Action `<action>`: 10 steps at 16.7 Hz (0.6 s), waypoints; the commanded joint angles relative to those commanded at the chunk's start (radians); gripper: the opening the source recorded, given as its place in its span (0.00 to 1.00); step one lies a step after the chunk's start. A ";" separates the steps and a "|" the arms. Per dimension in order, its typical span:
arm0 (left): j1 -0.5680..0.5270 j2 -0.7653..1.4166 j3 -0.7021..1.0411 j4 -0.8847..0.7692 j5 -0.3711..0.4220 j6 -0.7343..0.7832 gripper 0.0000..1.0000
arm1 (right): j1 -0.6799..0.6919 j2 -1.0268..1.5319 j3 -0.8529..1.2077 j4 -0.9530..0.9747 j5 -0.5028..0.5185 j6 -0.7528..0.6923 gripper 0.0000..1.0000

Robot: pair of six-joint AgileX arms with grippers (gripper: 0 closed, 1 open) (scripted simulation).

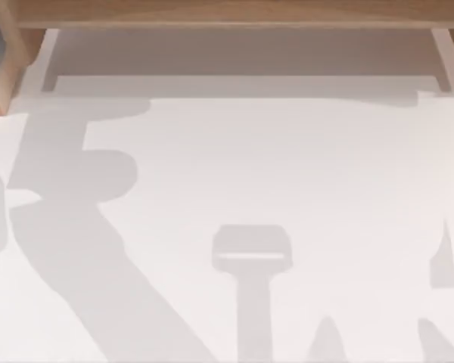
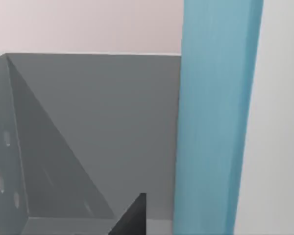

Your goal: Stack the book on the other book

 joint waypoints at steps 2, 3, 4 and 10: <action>0.000 0.000 0.000 0.000 0.000 0.000 0.40 | 0.000 0.000 0.000 0.000 0.000 0.000 1.00; 0.000 0.000 0.000 0.000 0.000 0.000 0.32 | 0.000 0.000 0.000 0.000 0.000 0.000 1.00; 0.000 0.000 0.000 0.000 0.000 0.000 0.25 | 0.000 0.000 0.000 0.000 0.000 0.000 1.00; 0.000 0.000 0.000 0.000 0.000 0.000 0.00 | 0.000 0.000 0.000 0.000 0.000 0.000 1.00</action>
